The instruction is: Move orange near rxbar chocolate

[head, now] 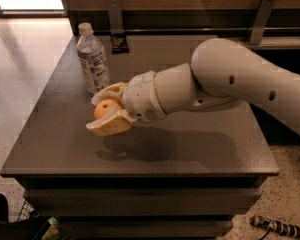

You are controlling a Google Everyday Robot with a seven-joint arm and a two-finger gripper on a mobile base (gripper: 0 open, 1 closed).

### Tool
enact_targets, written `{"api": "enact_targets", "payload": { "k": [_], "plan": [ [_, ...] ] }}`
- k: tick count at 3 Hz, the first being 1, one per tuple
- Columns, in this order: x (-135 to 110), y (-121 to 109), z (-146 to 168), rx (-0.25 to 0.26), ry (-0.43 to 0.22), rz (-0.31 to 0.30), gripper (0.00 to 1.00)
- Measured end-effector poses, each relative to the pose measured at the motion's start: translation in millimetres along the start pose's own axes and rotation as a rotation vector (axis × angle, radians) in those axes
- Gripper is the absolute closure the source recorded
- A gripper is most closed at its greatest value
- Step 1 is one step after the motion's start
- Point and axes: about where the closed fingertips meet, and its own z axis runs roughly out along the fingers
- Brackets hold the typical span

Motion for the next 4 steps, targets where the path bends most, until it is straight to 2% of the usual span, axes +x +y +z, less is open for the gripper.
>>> {"api": "enact_targets", "payload": {
  "k": [1, 2, 3, 4],
  "plan": [
    [-19, -54, -57, 0.059, 0.039, -0.006, 1.0],
    [-29, -106, -99, 0.11, 0.045, -0.004, 1.0],
    [-11, -179, -124, 0.126, 0.009, 0.03, 1.0],
    [22, -233, -116, 0.115, -0.022, 0.103, 1.0]
  ]
}}
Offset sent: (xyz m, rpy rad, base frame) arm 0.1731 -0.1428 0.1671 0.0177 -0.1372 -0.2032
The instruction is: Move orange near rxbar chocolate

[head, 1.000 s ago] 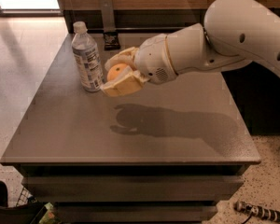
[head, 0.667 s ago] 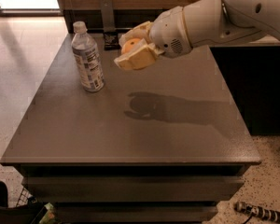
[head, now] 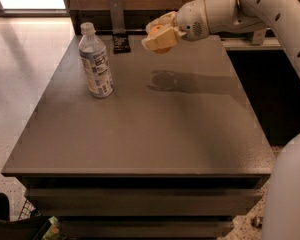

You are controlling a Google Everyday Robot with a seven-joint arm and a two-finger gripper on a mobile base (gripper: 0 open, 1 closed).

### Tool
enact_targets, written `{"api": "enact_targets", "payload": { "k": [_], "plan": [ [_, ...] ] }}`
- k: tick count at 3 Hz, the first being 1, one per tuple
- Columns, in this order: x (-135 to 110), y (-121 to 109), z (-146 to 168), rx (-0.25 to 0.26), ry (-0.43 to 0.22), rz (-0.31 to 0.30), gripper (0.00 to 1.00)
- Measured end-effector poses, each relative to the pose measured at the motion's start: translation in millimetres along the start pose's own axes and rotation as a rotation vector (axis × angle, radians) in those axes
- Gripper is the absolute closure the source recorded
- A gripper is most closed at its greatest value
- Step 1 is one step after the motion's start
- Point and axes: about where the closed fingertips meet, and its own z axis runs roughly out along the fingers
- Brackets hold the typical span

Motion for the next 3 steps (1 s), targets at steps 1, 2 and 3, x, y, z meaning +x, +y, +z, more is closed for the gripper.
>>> {"api": "enact_targets", "payload": {
  "k": [1, 2, 3],
  "plan": [
    [-14, -58, 5, 0.076, -0.081, 0.008, 1.0],
    [-31, -84, 6, 0.171, -0.106, -0.008, 1.0],
    [-56, -92, 0, 0.319, -0.071, 0.01, 1.0]
  ]
}}
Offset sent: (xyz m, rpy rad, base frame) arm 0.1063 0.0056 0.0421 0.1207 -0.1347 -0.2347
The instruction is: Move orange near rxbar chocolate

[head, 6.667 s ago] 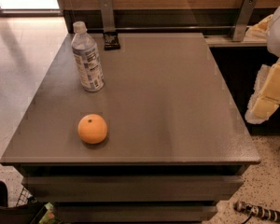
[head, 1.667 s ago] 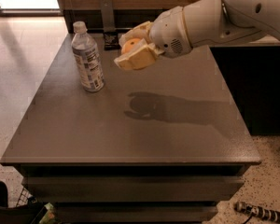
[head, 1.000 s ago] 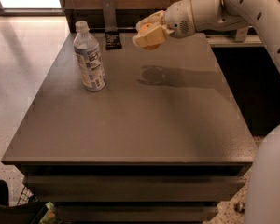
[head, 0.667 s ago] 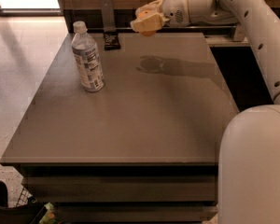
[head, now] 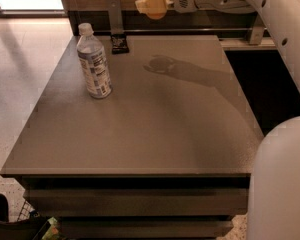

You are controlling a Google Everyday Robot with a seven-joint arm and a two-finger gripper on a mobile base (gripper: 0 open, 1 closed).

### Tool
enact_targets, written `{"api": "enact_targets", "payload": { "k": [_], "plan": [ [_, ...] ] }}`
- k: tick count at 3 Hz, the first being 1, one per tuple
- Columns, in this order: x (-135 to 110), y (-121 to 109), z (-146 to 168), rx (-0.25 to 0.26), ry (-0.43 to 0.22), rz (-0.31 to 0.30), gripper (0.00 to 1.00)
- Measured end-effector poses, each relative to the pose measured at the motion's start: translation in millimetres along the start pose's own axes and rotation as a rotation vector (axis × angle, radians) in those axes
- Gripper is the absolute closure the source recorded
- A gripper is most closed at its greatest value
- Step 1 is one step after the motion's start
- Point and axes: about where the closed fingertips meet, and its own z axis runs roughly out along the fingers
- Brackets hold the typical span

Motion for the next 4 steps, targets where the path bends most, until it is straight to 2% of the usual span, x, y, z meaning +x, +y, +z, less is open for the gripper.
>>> {"api": "enact_targets", "payload": {
  "k": [1, 2, 3, 4],
  "plan": [
    [16, 18, 14, 0.064, 0.028, 0.068, 1.0],
    [63, 47, 41, 0.058, 0.056, 0.155, 1.0],
    [106, 63, 63, 0.06, 0.05, 0.207, 1.0],
    [117, 60, 72, 0.068, 0.024, 0.188, 1.0]
  ]
}}
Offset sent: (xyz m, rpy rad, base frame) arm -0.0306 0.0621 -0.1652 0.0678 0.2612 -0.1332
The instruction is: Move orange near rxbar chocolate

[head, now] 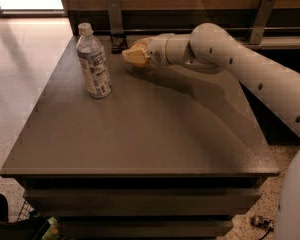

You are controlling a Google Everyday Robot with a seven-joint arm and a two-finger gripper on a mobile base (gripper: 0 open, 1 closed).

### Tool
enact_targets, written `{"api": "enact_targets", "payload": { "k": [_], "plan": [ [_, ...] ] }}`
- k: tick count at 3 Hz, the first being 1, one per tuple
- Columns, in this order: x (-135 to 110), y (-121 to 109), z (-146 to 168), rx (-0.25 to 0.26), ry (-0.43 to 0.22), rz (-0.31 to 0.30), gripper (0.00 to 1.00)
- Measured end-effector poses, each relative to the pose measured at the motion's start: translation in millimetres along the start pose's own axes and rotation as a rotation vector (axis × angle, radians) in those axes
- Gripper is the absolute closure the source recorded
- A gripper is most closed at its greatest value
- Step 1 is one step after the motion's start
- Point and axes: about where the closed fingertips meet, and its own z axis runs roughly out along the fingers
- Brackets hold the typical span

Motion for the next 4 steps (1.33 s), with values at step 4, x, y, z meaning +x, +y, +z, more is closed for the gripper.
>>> {"api": "enact_targets", "payload": {
  "k": [4],
  "plan": [
    [-23, -56, 54, 0.018, -0.047, -0.058, 1.0]
  ]
}}
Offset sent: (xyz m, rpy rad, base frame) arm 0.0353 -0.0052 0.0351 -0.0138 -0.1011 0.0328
